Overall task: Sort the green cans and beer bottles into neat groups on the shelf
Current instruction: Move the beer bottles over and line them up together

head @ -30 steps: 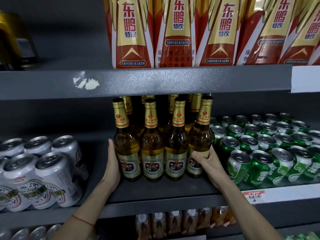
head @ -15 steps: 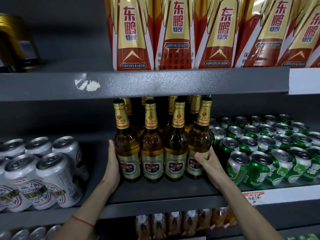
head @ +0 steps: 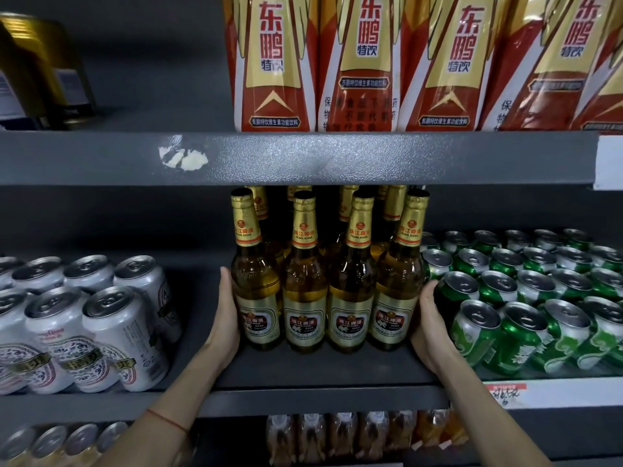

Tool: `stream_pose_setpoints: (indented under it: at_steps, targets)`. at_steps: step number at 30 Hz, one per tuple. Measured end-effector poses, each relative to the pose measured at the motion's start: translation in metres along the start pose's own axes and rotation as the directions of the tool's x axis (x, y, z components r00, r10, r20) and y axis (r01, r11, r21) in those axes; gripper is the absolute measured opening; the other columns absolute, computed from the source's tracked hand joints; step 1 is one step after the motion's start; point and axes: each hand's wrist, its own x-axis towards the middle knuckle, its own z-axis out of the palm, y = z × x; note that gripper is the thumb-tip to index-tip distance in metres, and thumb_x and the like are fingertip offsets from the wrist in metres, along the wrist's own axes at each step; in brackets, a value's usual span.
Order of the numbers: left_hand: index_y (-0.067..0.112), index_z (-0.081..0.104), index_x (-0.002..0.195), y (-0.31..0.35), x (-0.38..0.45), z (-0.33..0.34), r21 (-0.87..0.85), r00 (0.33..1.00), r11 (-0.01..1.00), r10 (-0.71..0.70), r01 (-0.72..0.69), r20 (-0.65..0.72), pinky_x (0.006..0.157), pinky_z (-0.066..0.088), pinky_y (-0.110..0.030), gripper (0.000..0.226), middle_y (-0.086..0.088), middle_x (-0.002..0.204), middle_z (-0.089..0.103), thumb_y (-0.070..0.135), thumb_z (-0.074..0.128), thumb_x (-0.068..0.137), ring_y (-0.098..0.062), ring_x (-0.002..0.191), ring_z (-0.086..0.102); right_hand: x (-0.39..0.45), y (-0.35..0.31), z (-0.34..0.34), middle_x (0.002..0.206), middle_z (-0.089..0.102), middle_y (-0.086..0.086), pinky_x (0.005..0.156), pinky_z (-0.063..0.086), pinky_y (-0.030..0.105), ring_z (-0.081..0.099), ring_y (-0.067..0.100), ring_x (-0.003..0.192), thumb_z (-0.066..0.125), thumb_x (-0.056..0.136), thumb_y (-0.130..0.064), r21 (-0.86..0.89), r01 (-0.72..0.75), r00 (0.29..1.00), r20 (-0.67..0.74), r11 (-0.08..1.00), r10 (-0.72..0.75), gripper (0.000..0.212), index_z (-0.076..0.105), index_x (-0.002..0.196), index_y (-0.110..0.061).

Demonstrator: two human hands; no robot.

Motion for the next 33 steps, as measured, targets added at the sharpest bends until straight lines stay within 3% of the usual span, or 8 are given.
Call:
stream_pose_setpoints:
  at_steps: [3, 7, 10, 14, 27, 33]
  targets:
    - [0.035, 0.063, 0.142, 0.0, 0.0, 0.001, 0.002, 1.0, 1.0, 0.003, -0.003, -0.013, 0.113, 0.039, -0.042, 0.078, 0.0, 0.148, 0.064, 0.085, 0.026, 0.095, -0.017, 0.139, 0.059, -0.004, -0.006, 0.0, 0.139, 0.066, -0.013, 0.121, 0.034, 0.048, 0.053, 0.011, 0.137, 0.049, 0.069, -0.094, -0.008, -0.012, 1.0, 0.018, 1.0, 0.012, 0.07, 0.07, 0.121, -0.052]
    - [0.035, 0.063, 0.142, 0.001, 0.001, 0.0, 0.0, 1.0, 1.0, 0.01, -0.01, -0.019, 0.11, 0.045, -0.039, 0.077, -0.001, 0.147, 0.065, 0.083, 0.026, 0.097, -0.017, 0.138, 0.059, -0.005, -0.006, -0.002, 0.147, 0.06, -0.008, 0.124, 0.03, 0.051, 0.049, 0.014, 0.142, 0.04, 0.081, -0.083, -0.007, -0.021, 0.999, 0.044, 1.0, 0.021, 0.071, 0.061, 0.135, -0.043]
    - [0.035, 0.064, 0.141, 0.002, 0.001, -0.001, 0.003, 0.999, 1.0, 0.015, -0.015, -0.033, 0.103, 0.054, -0.029, 0.074, 0.0, 0.146, 0.066, 0.082, 0.027, 0.097, -0.016, 0.137, 0.06, -0.004, -0.004, -0.002, 0.152, 0.056, -0.003, 0.124, 0.029, 0.052, 0.047, 0.017, 0.144, 0.038, 0.083, -0.081, 0.015, -0.033, 0.998, 0.05, 0.999, 0.032, 0.083, 0.05, 0.149, -0.033]
    - [0.037, 0.064, 0.141, 0.004, 0.0, -0.005, 0.003, 0.998, 1.0, 0.015, -0.014, -0.061, 0.11, 0.042, -0.041, 0.073, 0.002, 0.147, 0.065, 0.082, 0.026, 0.098, -0.014, 0.138, 0.059, -0.002, -0.002, -0.002, 0.158, 0.049, 0.0, 0.124, 0.028, 0.053, 0.044, 0.02, 0.146, 0.036, 0.084, -0.079, 0.034, -0.045, 0.998, 0.053, 0.998, 0.043, 0.09, 0.037, 0.158, -0.028]
    - [0.043, 0.057, 0.145, 0.012, -0.008, -0.008, 0.114, 0.999, 0.993, -0.033, 0.035, -0.021, 0.123, 0.033, -0.052, 0.074, 0.01, 0.147, 0.064, 0.087, 0.03, 0.093, -0.012, 0.141, 0.055, 0.0, 0.002, 0.001, 0.151, 0.057, 0.002, 0.122, 0.032, 0.053, 0.05, 0.021, 0.142, 0.033, 0.088, -0.079, 0.024, 0.005, 1.0, 0.001, 1.0, -0.006, 0.085, 0.046, 0.153, -0.027]
    - [0.038, 0.031, 0.163, 0.014, -0.022, -0.01, 0.116, 0.998, 0.993, 0.032, -0.026, -0.052, 0.128, 0.024, -0.052, 0.092, 0.009, 0.165, 0.043, 0.089, 0.033, 0.087, -0.013, 0.154, 0.036, -0.013, 0.007, -0.002, 0.15, 0.057, -0.01, 0.12, 0.033, 0.045, 0.051, 0.009, 0.141, 0.043, 0.08, -0.092, -0.09, 0.035, 0.999, 0.008, 0.995, -0.034, 0.084, 0.054, 0.146, -0.04]
